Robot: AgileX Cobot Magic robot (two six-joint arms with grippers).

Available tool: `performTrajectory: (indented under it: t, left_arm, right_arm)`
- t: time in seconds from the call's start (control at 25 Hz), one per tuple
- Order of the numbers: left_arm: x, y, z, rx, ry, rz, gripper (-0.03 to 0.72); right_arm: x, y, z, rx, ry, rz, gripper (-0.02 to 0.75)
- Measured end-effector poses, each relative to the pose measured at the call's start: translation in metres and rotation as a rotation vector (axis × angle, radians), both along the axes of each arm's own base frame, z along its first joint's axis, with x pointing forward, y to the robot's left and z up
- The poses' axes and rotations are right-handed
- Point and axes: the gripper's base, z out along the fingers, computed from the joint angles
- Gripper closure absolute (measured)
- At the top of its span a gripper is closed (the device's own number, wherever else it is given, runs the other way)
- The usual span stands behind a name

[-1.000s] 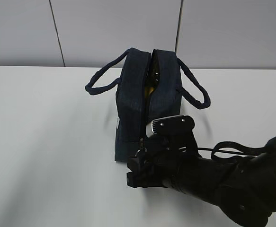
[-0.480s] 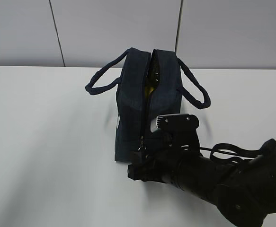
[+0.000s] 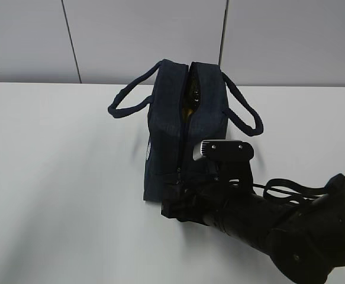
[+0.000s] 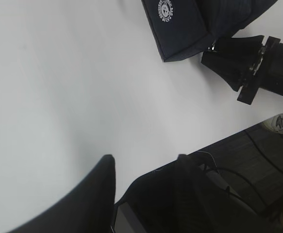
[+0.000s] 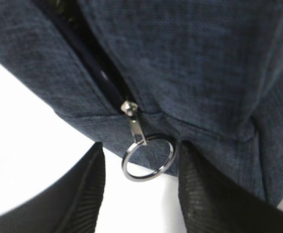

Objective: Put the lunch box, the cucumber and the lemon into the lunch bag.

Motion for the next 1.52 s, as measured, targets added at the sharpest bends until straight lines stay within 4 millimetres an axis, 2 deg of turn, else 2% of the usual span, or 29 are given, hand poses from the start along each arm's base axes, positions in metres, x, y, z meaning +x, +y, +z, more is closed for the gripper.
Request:
performTrajectory:
  t: [0.56, 1.52]
  left_arm:
    - [0.0008, 0.0020, -0.0005, 0.024, -0.008, 0.004, 0.413]
    - [0.0011, 0.0028, -0.0007, 0.034, -0.011, 0.005, 0.413]
  right_arm:
    - [-0.0011, -0.0006, -0.0021, -0.012, 0.024, 0.000, 0.491]
    - [-0.0026, -0.0012, -0.0045, -0.038, 0.046, 0.009, 0.495]
